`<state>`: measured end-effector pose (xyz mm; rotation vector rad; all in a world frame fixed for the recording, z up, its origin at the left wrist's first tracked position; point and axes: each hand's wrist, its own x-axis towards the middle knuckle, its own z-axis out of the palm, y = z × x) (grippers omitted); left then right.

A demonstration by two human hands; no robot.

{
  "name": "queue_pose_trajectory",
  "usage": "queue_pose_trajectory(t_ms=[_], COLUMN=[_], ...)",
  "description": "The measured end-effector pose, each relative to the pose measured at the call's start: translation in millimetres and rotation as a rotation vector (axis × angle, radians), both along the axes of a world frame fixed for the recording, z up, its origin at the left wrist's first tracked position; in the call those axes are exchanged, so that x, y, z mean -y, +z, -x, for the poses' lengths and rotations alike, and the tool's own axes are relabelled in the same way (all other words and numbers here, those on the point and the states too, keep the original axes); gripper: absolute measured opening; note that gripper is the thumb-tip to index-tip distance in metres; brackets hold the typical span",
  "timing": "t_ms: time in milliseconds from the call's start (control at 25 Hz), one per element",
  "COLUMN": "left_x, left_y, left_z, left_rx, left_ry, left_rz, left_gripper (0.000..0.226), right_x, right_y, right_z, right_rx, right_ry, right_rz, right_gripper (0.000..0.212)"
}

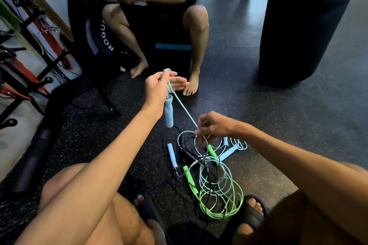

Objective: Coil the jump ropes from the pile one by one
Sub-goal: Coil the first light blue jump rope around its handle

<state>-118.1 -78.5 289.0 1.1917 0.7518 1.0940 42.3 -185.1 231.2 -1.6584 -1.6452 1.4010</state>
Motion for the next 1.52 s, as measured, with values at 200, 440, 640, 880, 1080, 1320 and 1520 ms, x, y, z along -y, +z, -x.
queue_pose_trajectory(t_ms=[200,440,640,880,1080,1320,1520], left_x=[-2,1,18,24,16,7,-3], left_y=[-6,-11,-7,6,6,10,-1], left_z=[2,1,0,-4,-3,-3,-7], left_rx=[-0.291,-0.588,-0.556,-0.278,0.041,0.239,0.232], left_ry=[0.035,-0.136,-0.521,-0.687,-0.615,-0.374,-0.118], left_rz=[-0.181,-0.277,-0.050,0.147,0.283,0.316,0.206], left_gripper=[0.031,0.035,0.049,0.037,0.036,0.038,0.030], right_x=[0,-2,-9,-12,-13,-6,-1], right_y=[26,51,57,57,34,-9,-15], right_z=[4,1,-9,-12,-13,-18,-7], right_rx=[0.174,0.190,0.053,-0.204,-0.297,0.072,0.064], right_ry=[0.089,-0.068,-0.287,-0.403,-0.416,-0.088,-0.074], right_rz=[-0.311,-0.595,-0.663,-0.544,-0.255,0.027,0.020], right_gripper=[0.017,0.022,0.010,0.012,0.024,0.003,0.016])
